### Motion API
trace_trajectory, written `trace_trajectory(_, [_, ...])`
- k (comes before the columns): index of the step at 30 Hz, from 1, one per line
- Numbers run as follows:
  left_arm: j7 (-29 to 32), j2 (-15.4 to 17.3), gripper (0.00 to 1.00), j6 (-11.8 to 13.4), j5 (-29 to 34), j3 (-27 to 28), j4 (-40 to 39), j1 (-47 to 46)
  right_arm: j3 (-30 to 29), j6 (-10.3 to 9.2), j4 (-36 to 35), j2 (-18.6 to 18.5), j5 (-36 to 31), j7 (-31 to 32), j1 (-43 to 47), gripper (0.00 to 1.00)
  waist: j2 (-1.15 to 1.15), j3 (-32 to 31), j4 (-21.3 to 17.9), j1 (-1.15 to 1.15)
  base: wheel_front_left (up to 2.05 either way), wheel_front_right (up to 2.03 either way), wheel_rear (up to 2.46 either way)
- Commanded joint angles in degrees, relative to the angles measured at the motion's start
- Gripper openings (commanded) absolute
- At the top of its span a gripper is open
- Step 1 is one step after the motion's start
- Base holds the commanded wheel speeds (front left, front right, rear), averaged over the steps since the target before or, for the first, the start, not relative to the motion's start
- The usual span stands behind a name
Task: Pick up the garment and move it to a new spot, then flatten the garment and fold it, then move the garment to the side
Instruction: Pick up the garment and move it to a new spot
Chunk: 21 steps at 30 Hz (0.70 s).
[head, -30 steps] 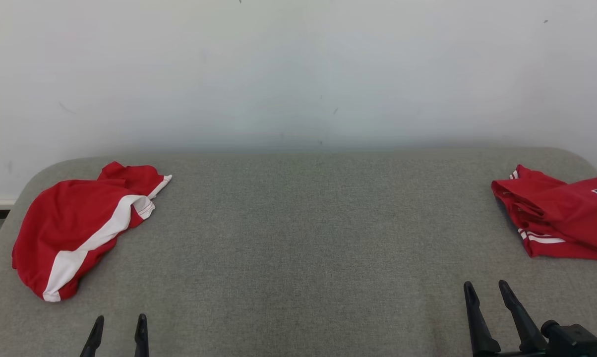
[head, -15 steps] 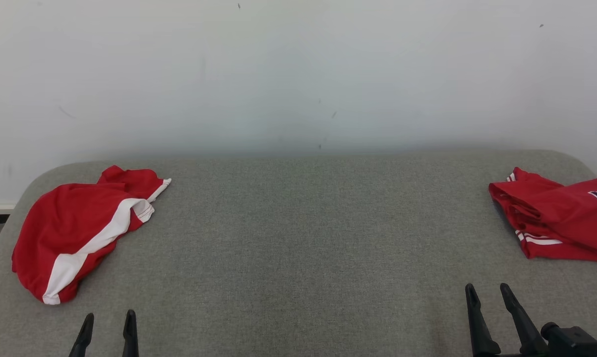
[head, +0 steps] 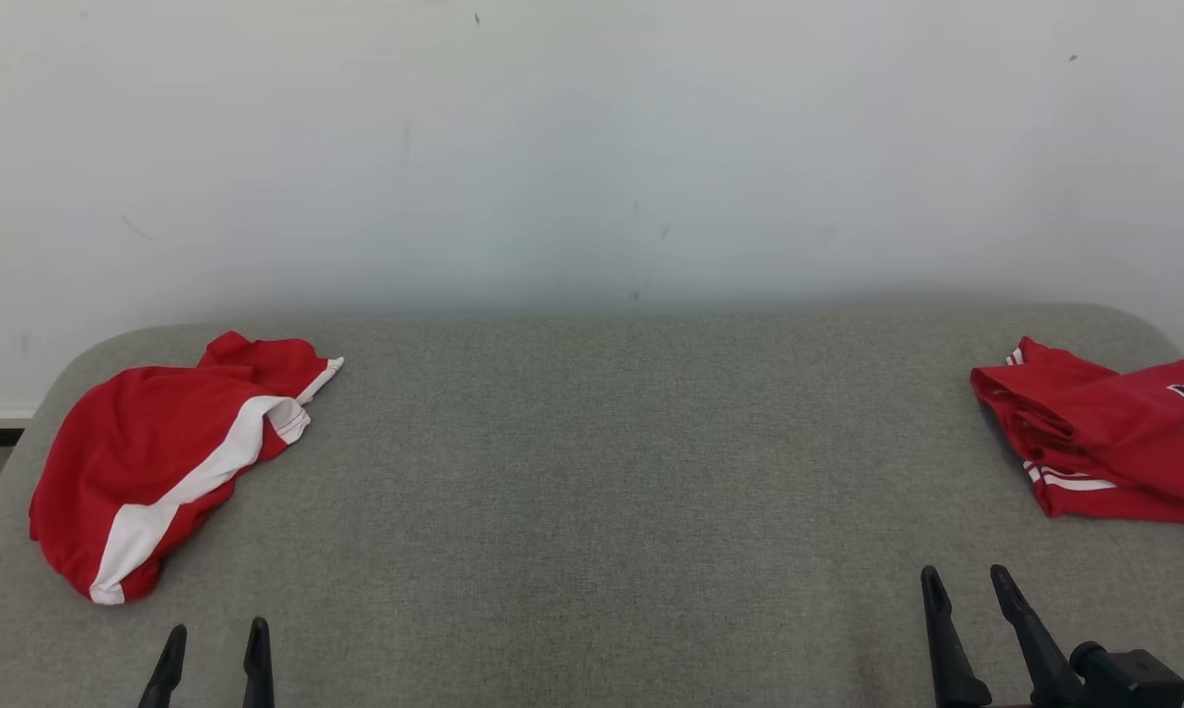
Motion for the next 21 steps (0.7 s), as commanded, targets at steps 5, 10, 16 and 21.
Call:
trace_trajectory(5, [-0.2,0.5,1.00,0.3,0.4,0.1,0.4,-0.4,-0.5,-0.17,0.2,0.3,0.0,-0.3,0.8,1.00,0.00,-0.1,2.0,0.00,0.00,0.00,0.00])
trace_trajectory(10, [-0.2,1.2,1.00,0.4,0.7,0.2,0.9,-0.8,-0.2,-0.17,0.3,1.0,0.2,-0.3,1.0,1.00,0.00,0.2,5.8,0.00,0.00,0.00,0.00])
trace_trajectory(16, [0.0,2.2,1.00,1.0,0.8,0.7,1.2,-1.0,-0.4,-0.17,0.8,1.9,0.4,-0.3,1.2,1.00,0.00,0.3,12.0,0.00,0.00,0.00,0.00])
trace_trajectory(21, [0.5,2.9,1.00,1.6,1.0,1.0,0.8,-0.9,-0.4,-0.16,1.2,2.4,0.7,-0.3,1.1,1.00,0.00,0.3,17.5,0.00,0.00,0.00,0.00])
